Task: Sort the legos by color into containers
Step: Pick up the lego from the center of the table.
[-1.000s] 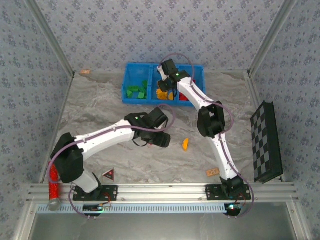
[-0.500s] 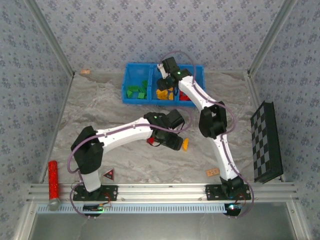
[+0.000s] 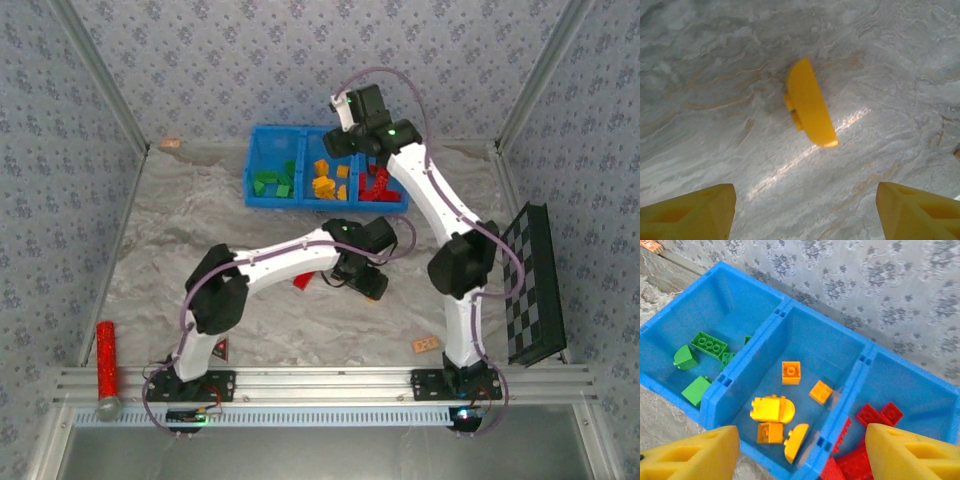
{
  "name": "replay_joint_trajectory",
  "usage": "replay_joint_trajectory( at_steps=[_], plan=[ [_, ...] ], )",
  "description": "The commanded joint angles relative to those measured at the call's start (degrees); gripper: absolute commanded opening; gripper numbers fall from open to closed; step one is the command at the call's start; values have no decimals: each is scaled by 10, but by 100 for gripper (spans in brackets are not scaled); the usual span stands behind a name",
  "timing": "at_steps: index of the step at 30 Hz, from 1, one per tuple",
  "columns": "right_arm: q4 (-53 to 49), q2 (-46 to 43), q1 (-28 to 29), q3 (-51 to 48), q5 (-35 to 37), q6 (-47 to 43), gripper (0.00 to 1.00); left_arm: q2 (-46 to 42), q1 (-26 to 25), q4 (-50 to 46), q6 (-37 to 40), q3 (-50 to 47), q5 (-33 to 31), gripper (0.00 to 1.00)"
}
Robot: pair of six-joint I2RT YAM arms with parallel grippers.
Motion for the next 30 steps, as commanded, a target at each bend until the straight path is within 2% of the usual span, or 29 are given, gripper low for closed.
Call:
replay_joint_trajectory(
  at_steps=[1, 11, 18, 20, 25, 30],
  plan=[
    [3, -81, 0, -56, 43, -9, 72, 33, -4, -40, 23, 36, 6, 74],
    [-16, -289, -19, -229, 107, 42, 79, 108, -9, -51, 34, 97, 25, 74],
    [-50, -403, -40, -324, 108, 79, 80, 141, -9, -64, 46, 112, 11, 73],
    [-64, -448, -35, -349, 109, 94, 80, 159, -8, -83, 51, 146, 1, 72],
    [-106, -555, -34, -404, 85, 140, 80, 168, -7, -78, 46, 151, -14, 67],
    [-168, -614, -32, -440, 77, 178, 80, 175, -4, -77, 46, 152, -6, 55]
  ],
)
